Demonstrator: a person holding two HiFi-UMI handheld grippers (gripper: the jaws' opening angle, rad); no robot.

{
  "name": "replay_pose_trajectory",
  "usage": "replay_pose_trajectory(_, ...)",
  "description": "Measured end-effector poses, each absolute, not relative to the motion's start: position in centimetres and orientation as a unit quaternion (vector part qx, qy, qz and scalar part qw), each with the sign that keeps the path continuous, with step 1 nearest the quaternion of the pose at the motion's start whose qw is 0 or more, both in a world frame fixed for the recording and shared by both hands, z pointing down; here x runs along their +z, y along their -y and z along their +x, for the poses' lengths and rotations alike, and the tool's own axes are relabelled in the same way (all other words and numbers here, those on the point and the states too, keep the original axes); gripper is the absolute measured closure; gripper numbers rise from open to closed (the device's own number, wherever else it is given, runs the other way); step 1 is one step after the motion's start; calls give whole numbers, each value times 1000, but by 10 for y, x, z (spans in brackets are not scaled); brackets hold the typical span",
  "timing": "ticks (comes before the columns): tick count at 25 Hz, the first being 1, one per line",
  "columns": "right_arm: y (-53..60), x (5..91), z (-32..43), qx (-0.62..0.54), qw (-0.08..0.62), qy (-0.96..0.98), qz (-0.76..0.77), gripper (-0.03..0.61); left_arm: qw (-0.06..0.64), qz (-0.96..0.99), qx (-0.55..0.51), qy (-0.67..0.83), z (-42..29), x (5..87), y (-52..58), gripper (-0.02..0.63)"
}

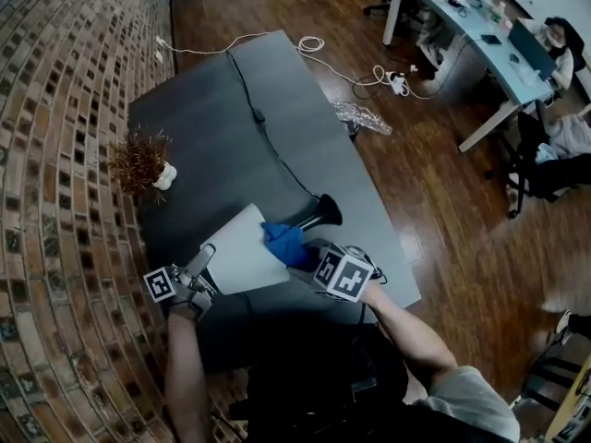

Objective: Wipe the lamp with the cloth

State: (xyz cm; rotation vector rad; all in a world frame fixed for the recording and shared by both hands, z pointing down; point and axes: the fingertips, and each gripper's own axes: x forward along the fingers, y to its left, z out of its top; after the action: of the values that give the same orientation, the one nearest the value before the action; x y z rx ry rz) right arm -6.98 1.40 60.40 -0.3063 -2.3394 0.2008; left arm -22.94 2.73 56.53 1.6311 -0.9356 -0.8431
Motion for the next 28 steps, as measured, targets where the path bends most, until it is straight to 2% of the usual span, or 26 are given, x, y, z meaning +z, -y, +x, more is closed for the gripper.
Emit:
replay_pose_trajectory(1,-20,604,-70,78,376,915,-125,497,535,662,-353,388,-232,574,-20,340)
replay_pose_trajectory(2,-24,605,-69,76,376,915,-128,497,550,651,-352,387,-231,580,-13,461)
replay_pose_trajectory(3,-28,607,-67,74,378,914,-130,497,553,650,-348,387,-229,581,-7,543)
replay_pose_trajectory(4,-30,610,-64,73,382,912,-132,497,543,663,-335,391,-224,577,-4,560)
replay_pose_trajectory(6,-28,622,-53,91,383,910,-128,496,492,718,-285,402,-211,563,-4,563)
replay_pose_trajectory(11,59,640,-15,192,356,914,30,497,278,855,-137,415,-171,529,-14,568)
replay_pose_trajectory(13,79,641,-14,213,341,914,62,497,242,865,-120,423,-168,534,-19,565)
replay_pose_trajectory(16,80,642,-40,254,301,919,35,497,250,858,-126,431,-169,547,-31,565)
replay_pose_trajectory(21,44,639,-133,343,213,907,-122,497,277,848,-108,440,-164,571,-53,578)
replay_pose_trajectory(24,32,659,-160,368,234,890,-130,495,279,849,-106,436,-154,575,-61,588)
replay_pose_trajectory(28,68,672,-136,367,287,884,-51,497,274,849,-110,437,-147,574,-59,591)
